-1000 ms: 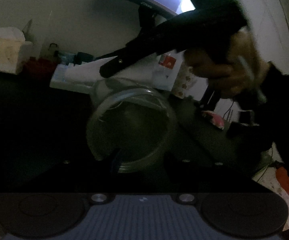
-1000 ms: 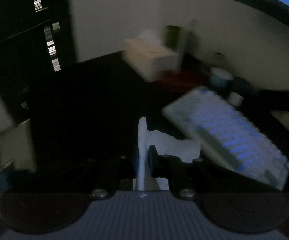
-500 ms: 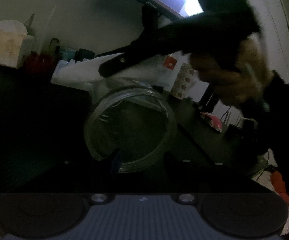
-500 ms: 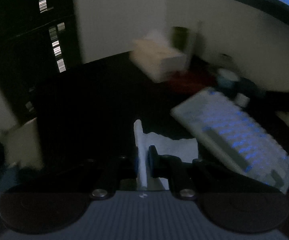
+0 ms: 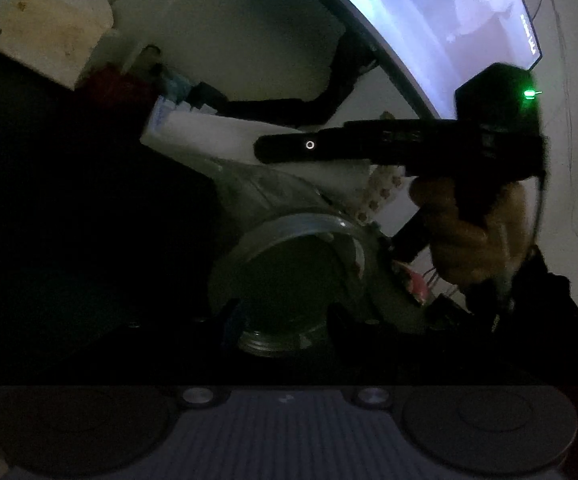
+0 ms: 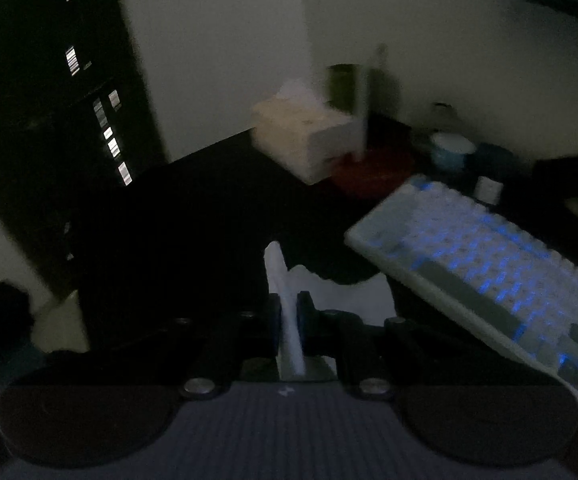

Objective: Clean container

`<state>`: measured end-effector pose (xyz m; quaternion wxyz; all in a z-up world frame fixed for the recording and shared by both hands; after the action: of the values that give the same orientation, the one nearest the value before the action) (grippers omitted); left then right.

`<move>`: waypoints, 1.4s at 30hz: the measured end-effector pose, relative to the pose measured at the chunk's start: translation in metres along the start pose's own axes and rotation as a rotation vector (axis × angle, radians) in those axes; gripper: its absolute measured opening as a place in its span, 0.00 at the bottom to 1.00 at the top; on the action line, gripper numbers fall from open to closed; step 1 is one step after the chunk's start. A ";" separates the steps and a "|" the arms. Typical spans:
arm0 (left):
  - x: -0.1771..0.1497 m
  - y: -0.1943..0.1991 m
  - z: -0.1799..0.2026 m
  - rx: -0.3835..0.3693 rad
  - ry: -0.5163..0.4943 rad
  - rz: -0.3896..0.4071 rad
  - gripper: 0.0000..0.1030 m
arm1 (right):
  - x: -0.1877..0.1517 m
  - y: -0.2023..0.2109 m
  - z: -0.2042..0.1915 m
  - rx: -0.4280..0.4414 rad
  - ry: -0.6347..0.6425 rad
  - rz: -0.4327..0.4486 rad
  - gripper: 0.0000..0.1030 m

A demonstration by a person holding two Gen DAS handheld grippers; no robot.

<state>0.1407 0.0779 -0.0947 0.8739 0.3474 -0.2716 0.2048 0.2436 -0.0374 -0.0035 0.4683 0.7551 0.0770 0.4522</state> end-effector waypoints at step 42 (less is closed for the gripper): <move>0.036 0.051 -0.076 0.257 0.165 0.252 0.32 | 0.027 -0.041 -0.055 0.325 0.119 0.211 0.12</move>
<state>0.1655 0.1728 -0.0939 0.8092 0.4011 -0.2119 0.3735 0.2306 0.0344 -0.0106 0.2848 0.7966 0.0972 0.5243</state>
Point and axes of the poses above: each gripper's, at about its wrist camera, not at the fingertips, and y roughly against the way its jaws point, z to its right, x to its top, the point moved 7 cm from there along -y, roughly the way its jaws point, and after that the axes turned 10 degrees about -z, right-handed, at the moved point
